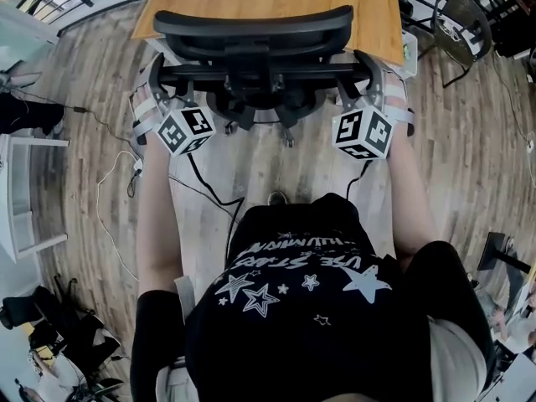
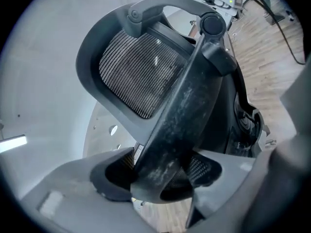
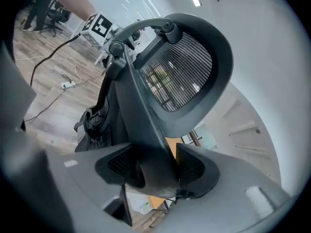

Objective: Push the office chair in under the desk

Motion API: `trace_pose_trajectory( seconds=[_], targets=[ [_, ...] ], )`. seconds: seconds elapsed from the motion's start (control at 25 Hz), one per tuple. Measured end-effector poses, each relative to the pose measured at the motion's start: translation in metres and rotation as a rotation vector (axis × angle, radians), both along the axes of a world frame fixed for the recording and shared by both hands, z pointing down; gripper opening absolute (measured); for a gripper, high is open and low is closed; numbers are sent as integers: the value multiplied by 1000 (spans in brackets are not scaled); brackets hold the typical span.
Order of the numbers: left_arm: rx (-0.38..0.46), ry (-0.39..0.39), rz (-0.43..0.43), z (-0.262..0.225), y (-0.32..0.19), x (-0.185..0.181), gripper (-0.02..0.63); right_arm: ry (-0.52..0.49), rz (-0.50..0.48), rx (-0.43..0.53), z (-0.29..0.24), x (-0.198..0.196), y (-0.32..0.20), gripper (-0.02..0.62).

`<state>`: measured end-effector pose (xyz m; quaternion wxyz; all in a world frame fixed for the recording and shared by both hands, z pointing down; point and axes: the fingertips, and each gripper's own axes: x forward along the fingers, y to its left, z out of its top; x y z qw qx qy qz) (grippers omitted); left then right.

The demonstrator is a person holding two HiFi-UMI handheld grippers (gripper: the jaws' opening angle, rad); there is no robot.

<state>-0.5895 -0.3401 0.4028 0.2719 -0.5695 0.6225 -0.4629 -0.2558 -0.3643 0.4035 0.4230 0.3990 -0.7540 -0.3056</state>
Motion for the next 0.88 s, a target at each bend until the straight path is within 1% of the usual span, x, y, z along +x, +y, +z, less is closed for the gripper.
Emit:
trace_pose_trajectory(
  seconds=[0.16, 0.48, 0.6, 0.72, 0.88],
  targets=[
    [-4, 0, 41, 0, -21, -10, 296, -9, 24, 7, -1, -9, -7, 252],
    [-13, 7, 69, -1, -81, -10, 296, -7, 66, -4, -2, -9, -55, 253],
    [-14, 10, 74, 2, -95, -9, 296, -13, 79, 1, 0, -8, -65, 255],
    [-11, 13, 78, 2, -105, -10, 296, -19, 104, 19, 1, -9, -70, 259],
    [-10, 20, 78, 6, -118, -13, 299, 8, 141, 66, 3, -10, -82, 258]
  ],
)
